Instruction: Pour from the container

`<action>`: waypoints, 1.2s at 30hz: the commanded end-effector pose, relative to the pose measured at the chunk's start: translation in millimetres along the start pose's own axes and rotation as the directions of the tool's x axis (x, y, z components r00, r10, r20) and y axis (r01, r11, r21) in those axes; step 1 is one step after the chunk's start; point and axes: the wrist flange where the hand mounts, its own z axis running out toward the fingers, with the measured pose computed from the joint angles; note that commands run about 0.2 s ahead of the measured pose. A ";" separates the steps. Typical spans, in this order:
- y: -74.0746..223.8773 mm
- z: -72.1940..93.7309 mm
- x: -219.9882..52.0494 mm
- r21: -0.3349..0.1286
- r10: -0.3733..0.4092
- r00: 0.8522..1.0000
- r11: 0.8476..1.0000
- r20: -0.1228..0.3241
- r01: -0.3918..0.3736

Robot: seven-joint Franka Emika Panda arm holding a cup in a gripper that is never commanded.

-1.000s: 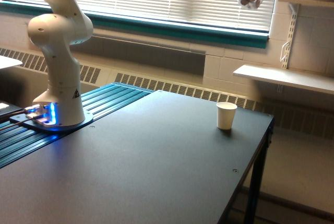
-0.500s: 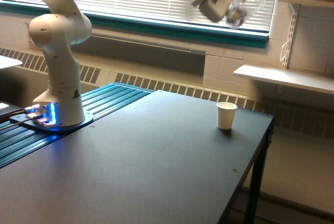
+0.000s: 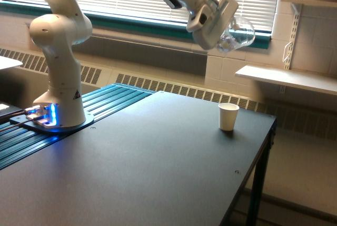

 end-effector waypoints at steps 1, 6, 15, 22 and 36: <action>21.6 20.5 -37.4 -0.050 -0.018 0.998 0.998 0.066 0.022; 46.2 39.5 -57.4 -0.107 -0.001 0.991 0.994 0.130 0.015; 73.0 62.2 -67.5 -0.166 0.059 0.975 0.986 0.215 -0.023; 107.0 88.6 -65.8 -0.252 0.121 0.958 0.966 0.260 -0.054; 126.6 104.7 -51.2 -0.299 0.173 0.960 0.949 0.218 -0.103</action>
